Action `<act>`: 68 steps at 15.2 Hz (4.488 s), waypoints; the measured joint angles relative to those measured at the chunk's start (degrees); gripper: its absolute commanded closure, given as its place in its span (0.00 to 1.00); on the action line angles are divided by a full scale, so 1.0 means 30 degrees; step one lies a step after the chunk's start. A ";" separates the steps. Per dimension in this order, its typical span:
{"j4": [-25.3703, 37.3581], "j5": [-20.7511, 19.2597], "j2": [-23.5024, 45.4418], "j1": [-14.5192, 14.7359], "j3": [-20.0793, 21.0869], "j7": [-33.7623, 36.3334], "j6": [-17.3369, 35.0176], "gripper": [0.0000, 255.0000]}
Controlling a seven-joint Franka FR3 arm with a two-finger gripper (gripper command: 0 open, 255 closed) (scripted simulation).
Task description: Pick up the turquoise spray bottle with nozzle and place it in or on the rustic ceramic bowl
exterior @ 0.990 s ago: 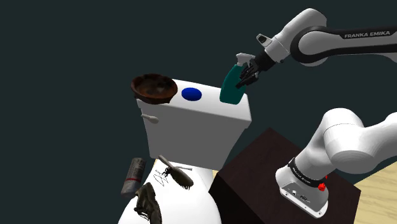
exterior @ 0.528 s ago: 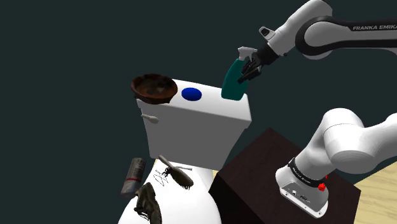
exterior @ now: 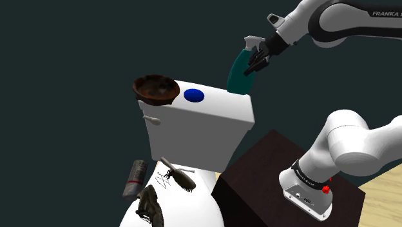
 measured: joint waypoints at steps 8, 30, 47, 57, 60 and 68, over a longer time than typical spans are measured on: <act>0.2032 0.0091 0.0063 0.0135 0.0457 0.0574 -0.1911 1.00; 0.8449 0.1612 0.6402 0.2317 0.2367 0.3155 -0.1646 1.00; 1.8855 0.2883 1.7230 0.4053 0.3820 0.5853 -0.0956 1.00; 1.6819 0.3203 1.7517 0.4145 0.3931 0.5473 0.1347 1.00; 1.6308 0.3298 1.7498 0.4137 0.3937 0.5324 0.1828 1.00; 1.6265 0.3314 1.7508 0.4135 0.3937 0.5301 0.1894 0.00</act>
